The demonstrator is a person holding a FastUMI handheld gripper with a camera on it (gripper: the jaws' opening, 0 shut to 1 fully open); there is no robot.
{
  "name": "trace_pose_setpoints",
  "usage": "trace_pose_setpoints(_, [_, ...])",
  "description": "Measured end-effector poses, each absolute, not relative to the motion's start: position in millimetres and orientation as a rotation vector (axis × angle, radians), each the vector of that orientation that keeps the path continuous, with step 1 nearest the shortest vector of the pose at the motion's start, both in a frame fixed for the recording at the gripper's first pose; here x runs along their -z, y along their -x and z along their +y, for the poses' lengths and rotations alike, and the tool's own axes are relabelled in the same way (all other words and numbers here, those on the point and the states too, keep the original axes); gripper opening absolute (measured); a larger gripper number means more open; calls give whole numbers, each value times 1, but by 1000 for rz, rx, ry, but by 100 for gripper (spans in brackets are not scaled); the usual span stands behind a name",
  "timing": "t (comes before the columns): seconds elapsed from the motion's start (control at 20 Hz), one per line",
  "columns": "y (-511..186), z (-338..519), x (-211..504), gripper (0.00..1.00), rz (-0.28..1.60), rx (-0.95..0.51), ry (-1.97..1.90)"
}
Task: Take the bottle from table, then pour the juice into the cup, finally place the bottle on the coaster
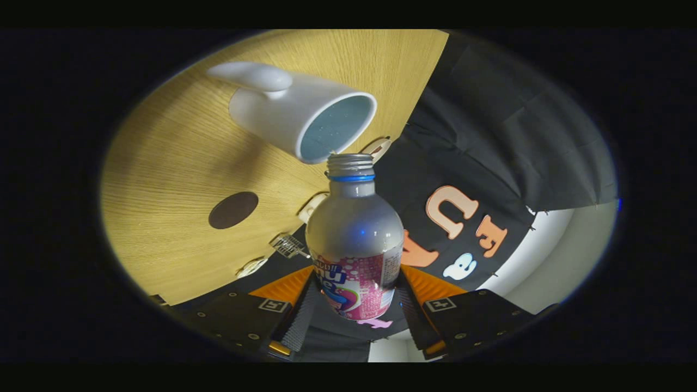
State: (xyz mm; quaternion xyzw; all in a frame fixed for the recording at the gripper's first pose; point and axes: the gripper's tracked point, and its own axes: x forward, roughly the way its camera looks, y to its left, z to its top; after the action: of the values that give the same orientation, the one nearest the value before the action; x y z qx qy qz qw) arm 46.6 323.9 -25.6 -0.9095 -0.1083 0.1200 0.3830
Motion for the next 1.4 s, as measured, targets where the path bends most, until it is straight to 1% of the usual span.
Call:
trace_pose_setpoints(0.15, [-45, 322, 25, 75, -276, -298, 2310])
trace_pose_setpoints(0.45, [-46, 309, 36, 75, -195, -314, 2225])
trace_pose_setpoints(0.7, [-40, 296, 44, 76, -97, -340, 2002])
trace_pose_setpoints(0.85, [-42, 288, 52, 76, 8, -387, 1820])
trace_pose_setpoints(1.1, [-46, 280, 53, 76, 107, -375, 1491])
trace_pose_setpoints(1.4, [-50, 271, 76, 76, 257, -413, 1112])
